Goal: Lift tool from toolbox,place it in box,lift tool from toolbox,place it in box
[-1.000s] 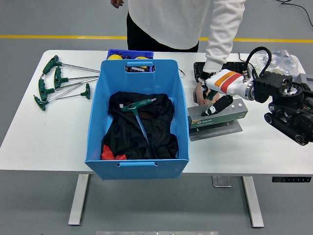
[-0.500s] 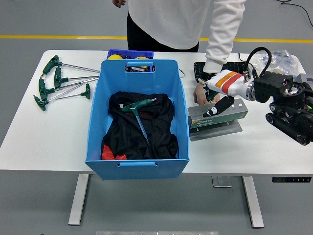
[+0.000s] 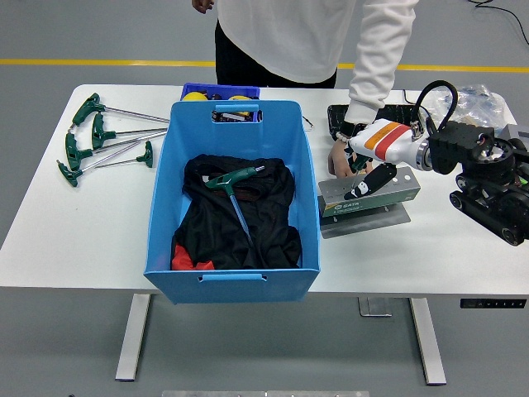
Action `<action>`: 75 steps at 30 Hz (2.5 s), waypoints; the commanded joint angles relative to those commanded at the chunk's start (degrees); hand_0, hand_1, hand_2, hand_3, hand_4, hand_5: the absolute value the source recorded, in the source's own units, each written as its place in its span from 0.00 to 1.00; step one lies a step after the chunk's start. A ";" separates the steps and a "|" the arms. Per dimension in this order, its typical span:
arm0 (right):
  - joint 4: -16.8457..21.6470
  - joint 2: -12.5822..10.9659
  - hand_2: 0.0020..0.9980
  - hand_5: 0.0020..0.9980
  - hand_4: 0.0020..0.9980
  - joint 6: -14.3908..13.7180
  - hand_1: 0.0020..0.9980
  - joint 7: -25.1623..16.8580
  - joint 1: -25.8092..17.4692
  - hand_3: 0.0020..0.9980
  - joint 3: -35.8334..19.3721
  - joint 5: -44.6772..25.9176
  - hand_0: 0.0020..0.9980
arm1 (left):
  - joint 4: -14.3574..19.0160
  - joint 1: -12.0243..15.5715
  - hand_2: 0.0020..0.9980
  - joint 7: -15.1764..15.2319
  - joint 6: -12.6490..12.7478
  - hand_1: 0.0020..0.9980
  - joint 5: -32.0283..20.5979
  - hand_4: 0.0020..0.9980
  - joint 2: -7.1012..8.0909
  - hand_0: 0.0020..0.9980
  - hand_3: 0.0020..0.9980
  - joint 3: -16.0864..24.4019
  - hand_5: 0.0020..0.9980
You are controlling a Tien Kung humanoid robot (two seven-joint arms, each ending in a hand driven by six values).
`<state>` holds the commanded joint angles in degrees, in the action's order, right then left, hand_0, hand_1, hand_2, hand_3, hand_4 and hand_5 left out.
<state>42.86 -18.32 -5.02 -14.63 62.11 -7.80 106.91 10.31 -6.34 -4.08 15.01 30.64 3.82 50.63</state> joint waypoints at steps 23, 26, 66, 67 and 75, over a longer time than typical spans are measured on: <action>0.05 -0.26 0.21 0.77 1.00 -0.06 0.17 -1.22 0.08 0.20 -0.54 0.56 0.22 | 0.00 0.09 0.78 -0.08 0.15 0.72 0.91 0.73 0.00 0.75 0.77 0.90 0.60; 0.08 -0.29 0.16 0.77 1.00 -0.12 0.12 -1.35 0.04 0.14 -0.62 0.39 0.14 | 0.00 0.10 0.78 -0.15 0.18 0.72 1.15 0.73 -0.03 0.75 0.77 1.10 0.60; 11.05 -5.06 0.00 0.72 0.85 -1.25 0.00 -1.56 3.05 0.00 -16.19 0.76 0.00 | 0.00 0.65 0.78 -0.44 0.21 0.72 2.76 0.73 0.23 0.75 0.77 2.83 0.60; 11.39 -4.84 0.00 0.72 0.85 -1.34 0.00 -1.63 2.92 0.00 -17.04 0.70 0.00 | 0.00 0.68 0.78 -0.45 0.21 0.72 2.75 0.73 0.22 0.75 0.77 2.83 0.60; 17.50 -2.29 0.00 0.72 0.84 -1.86 0.00 -1.56 2.16 0.00 -22.78 -0.77 0.00 | 0.00 0.79 0.78 -0.55 0.25 0.72 2.68 0.73 0.10 0.75 0.77 2.80 0.61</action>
<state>60.36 -20.61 -6.87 -16.19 64.27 -30.58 106.13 10.31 -5.55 -4.63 15.26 33.32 3.92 53.43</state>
